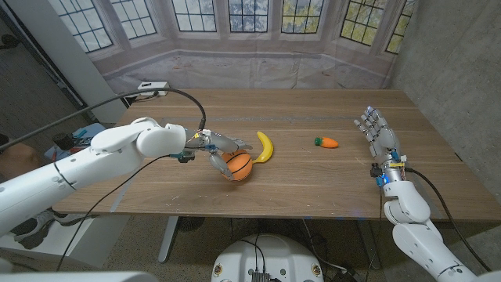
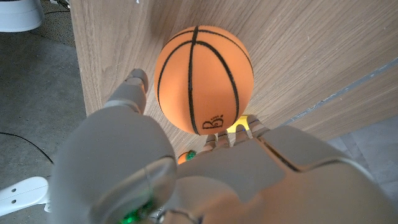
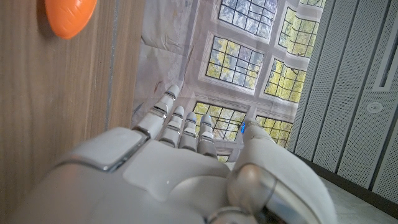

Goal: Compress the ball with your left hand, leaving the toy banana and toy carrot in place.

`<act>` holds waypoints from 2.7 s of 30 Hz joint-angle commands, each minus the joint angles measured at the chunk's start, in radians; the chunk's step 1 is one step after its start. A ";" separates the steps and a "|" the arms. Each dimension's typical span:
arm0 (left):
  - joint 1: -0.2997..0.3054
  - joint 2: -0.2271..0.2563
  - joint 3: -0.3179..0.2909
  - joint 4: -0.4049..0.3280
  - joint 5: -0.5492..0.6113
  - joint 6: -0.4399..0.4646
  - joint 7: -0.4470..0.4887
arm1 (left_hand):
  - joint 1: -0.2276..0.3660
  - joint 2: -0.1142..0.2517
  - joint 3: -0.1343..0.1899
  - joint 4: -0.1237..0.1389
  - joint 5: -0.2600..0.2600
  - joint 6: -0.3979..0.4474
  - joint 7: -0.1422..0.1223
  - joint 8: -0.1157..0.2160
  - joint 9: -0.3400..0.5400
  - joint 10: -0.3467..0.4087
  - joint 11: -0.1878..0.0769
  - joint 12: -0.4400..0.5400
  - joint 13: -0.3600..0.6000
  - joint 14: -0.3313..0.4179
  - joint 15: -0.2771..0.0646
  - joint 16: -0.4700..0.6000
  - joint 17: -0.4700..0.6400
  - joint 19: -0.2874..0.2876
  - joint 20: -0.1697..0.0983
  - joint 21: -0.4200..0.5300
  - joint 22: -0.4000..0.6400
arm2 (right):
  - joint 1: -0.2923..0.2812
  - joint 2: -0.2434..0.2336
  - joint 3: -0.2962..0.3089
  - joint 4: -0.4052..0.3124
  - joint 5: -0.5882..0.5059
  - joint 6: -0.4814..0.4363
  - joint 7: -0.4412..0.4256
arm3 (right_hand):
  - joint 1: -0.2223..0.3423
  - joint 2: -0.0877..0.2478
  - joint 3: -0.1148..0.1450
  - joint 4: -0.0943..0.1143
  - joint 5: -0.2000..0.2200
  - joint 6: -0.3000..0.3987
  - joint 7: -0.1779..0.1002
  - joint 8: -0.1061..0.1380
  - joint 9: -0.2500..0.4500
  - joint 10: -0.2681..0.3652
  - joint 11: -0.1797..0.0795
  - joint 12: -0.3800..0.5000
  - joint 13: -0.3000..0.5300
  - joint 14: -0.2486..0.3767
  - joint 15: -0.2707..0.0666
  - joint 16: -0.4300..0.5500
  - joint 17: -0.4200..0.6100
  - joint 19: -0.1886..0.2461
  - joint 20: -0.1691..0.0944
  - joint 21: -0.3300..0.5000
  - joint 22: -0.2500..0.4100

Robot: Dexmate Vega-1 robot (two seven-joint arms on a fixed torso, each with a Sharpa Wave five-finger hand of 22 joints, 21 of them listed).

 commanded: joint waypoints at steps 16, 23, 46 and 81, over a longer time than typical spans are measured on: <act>0.056 -0.005 -0.001 0.006 0.057 0.003 0.099 | 0.004 0.025 -0.003 0.000 0.008 -0.194 -0.017 0.016 0.011 -0.144 -0.010 0.030 0.024 -0.046 -0.011 0.017 0.014 0.013 0.005 0.008 0.008 | -0.020 0.014 0.010 -0.001 0.007 0.002 0.001 | -0.011 0.001 0.004 -0.006 -0.001 -0.003 0.003 0.003 0.006 -0.004 0.003 0.007 0.003 0.002 0.001 0.009 0.004 0.007 0.005 0.006 0.004; 0.066 0.000 -0.008 0.008 0.069 0.004 0.120 | 0.014 0.039 -0.001 -0.004 0.011 -0.186 -0.021 0.021 0.016 -0.138 -0.012 0.046 0.037 -0.026 -0.019 0.026 0.022 0.031 0.006 0.016 0.011 | -0.016 0.023 0.004 0.007 0.009 0.005 0.001 | -0.012 0.001 0.004 -0.007 -0.001 -0.003 0.002 0.003 0.006 -0.003 0.003 0.008 0.003 0.002 0.001 0.010 0.005 0.007 0.005 0.006 0.004; 0.086 -0.023 0.002 0.020 0.107 0.033 0.159 | 0.041 0.042 -0.019 -0.017 0.011 -0.102 -0.036 0.063 0.041 -0.076 -0.036 0.130 0.089 0.072 -0.045 0.072 0.057 0.126 -0.002 0.055 0.019 | -0.023 0.033 0.008 0.013 0.018 0.016 -0.002 | -0.014 0.002 0.005 -0.009 -0.001 -0.005 0.001 0.003 0.006 -0.004 0.002 0.008 0.003 0.002 0.000 0.010 0.005 0.009 0.008 0.006 0.005; 0.087 -0.047 0.016 0.046 0.113 0.021 0.224 | 0.106 0.045 -0.068 -0.019 0.007 0.118 -0.044 0.179 0.080 0.131 -0.087 0.313 0.188 0.282 -0.100 0.206 0.155 0.274 -0.015 0.106 0.019 | -0.034 0.043 0.017 0.010 0.037 0.012 -0.002 | -0.017 0.003 0.007 -0.011 -0.001 -0.004 0.001 0.004 0.006 -0.002 0.002 0.009 0.003 0.006 -0.003 0.013 0.007 0.014 0.008 0.008 0.005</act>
